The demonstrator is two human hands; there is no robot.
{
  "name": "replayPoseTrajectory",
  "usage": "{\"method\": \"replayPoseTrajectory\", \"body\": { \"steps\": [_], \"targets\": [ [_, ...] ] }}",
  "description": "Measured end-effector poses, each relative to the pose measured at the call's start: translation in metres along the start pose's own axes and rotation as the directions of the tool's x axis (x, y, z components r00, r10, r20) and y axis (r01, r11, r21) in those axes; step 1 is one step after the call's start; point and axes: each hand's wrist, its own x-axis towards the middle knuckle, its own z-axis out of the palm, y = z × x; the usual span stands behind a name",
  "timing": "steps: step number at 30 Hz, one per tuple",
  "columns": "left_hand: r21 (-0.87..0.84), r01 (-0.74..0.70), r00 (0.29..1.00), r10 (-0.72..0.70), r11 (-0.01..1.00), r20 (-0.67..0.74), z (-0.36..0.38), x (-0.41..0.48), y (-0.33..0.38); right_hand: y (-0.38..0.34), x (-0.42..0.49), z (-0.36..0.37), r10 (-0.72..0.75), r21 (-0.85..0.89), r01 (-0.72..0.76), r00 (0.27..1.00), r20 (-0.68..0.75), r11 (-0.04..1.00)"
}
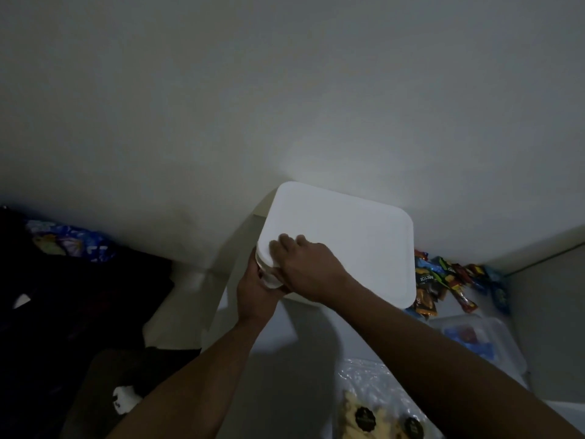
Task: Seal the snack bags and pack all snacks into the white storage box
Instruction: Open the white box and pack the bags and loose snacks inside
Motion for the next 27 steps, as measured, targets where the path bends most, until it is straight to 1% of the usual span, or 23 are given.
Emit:
{"method": "replayPoseTrajectory", "body": {
  "steps": [3,5,7,8,11,13,15,17,18,20,22,25,27],
  "targets": [
    [-0.004,0.006,1.000,-0.006,1.000,0.024,0.000,-0.001,0.002,-0.001,-0.004,-0.010,0.025,0.070,-0.024,1.000,-0.013,0.997],
    [-0.107,0.030,0.999,-0.026,0.994,0.040,-0.002,0.001,0.000,0.012,-0.001,-0.033,0.054,0.120,-0.043,0.995,-0.084,0.992],
    [-0.162,-0.013,0.998,0.023,0.987,0.061,-0.004,0.002,-0.004,0.034,0.007,-0.059,0.090,0.126,-0.069,0.982,-0.169,0.990],
    [-0.175,-0.033,0.996,0.047,0.984,0.078,-0.005,0.000,-0.002,0.043,0.011,-0.068,0.088,0.116,-0.068,0.980,-0.178,0.991],
    [-0.198,-0.044,0.986,0.074,0.979,0.148,-0.014,-0.002,0.010,0.042,0.009,-0.071,0.059,0.126,-0.048,0.994,-0.088,0.991],
    [-0.240,-0.049,0.977,0.097,0.970,0.191,-0.022,-0.002,0.020,0.030,0.002,-0.062,0.089,0.165,-0.083,0.996,-0.030,0.983],
    [-0.255,-0.069,0.980,0.113,0.964,0.162,-0.030,0.000,0.026,0.021,-0.006,-0.051,0.144,0.215,-0.141,0.990,-0.002,0.966],
    [-0.228,-0.098,0.983,0.129,0.969,0.128,-0.038,0.001,0.034,0.016,-0.012,-0.041,0.191,0.258,-0.185,0.982,0.004,0.948],
    [-0.183,-0.122,0.981,0.147,0.976,0.130,-0.041,0.001,0.040,0.014,-0.015,-0.036,0.207,0.285,-0.199,0.978,0.000,0.938],
    [-0.100,-0.172,0.968,0.187,0.980,0.168,-0.045,0.000,0.050,0.012,-0.022,-0.027,0.239,0.360,-0.219,0.971,-0.011,0.907],
    [-0.068,-0.182,0.961,0.192,0.981,0.199,-0.046,0.000,0.053,0.013,-0.031,-0.020,0.272,0.416,-0.242,0.962,-0.013,0.877],
    [-0.011,-0.183,0.964,0.182,0.983,0.193,-0.050,0.001,0.053,0.026,-0.055,-0.014,0.322,0.387,-0.299,0.947,0.007,0.872],
    [0.005,-0.195,0.960,0.190,0.981,0.204,-0.052,0.001,0.056,0.043,-0.081,-0.009,0.423,0.354,-0.408,0.905,0.038,0.842]
  ]
}}
